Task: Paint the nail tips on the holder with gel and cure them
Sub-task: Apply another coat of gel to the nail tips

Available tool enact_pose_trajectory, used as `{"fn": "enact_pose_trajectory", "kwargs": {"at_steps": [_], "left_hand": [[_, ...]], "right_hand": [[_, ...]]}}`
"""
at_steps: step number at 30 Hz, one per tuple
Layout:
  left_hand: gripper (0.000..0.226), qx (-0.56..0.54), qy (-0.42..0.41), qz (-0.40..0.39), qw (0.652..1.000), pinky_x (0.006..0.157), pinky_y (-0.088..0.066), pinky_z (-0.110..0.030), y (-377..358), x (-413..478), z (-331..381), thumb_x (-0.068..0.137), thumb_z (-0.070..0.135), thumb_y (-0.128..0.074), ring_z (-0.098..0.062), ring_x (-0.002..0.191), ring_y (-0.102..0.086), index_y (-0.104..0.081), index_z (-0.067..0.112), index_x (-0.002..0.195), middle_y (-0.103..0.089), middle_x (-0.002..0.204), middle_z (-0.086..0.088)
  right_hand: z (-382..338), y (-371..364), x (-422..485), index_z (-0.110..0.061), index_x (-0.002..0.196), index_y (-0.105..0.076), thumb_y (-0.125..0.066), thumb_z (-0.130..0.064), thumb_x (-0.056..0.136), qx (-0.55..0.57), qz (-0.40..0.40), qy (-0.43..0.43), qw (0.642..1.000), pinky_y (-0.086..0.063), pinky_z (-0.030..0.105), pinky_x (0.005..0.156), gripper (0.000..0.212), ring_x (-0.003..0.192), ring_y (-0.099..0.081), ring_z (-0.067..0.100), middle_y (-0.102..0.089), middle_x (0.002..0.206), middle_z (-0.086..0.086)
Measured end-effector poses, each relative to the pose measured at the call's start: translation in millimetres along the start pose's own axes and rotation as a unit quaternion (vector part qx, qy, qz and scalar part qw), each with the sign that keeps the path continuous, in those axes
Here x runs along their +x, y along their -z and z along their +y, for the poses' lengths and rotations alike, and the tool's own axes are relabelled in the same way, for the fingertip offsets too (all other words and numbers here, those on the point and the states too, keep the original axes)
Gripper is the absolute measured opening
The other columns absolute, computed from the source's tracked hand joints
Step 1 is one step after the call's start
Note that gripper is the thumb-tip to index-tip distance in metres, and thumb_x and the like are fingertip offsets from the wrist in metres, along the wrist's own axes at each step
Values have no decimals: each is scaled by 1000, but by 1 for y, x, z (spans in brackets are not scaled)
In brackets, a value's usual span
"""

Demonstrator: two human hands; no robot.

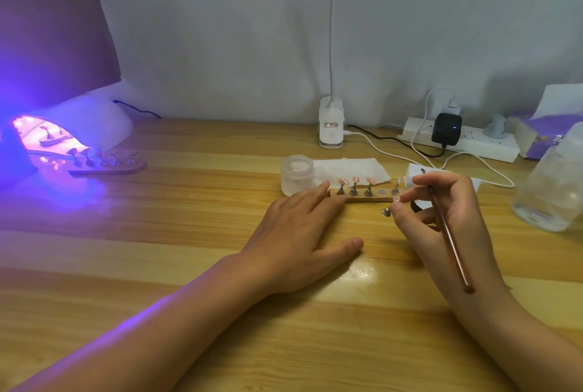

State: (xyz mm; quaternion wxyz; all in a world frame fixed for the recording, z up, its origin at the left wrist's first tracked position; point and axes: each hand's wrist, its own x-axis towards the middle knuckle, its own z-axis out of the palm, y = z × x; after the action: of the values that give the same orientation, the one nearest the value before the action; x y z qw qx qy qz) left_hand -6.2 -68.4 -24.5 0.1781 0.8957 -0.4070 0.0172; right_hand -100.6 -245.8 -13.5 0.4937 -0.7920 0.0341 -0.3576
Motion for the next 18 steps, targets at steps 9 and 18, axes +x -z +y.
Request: {"fn": "enact_pose_trajectory", "kwargs": {"at_steps": [9, 18], "left_hand": [[57, -54, 31, 39, 997, 98, -27, -30, 4, 8, 1, 87, 65, -53, -8, 120, -39, -34, 33, 130, -46, 125, 15], [30, -58, 12, 110, 992, 83, -46, -35, 6, 10, 13, 91, 42, -62, -11, 101, -50, -53, 28, 116, -61, 104, 12]], "right_hand": [[0, -3, 1, -16, 114, -47, -69, -8, 85, -6, 2, 2, 1000, -47, 12, 57, 37, 69, -60, 10, -61, 93, -9], [-5, -6, 0, -18, 115, -45, -69, -10, 84, -31, 3, 21, 999, -49, 20, 58, 39, 70, -59, 11, -60, 93, -9]]}}
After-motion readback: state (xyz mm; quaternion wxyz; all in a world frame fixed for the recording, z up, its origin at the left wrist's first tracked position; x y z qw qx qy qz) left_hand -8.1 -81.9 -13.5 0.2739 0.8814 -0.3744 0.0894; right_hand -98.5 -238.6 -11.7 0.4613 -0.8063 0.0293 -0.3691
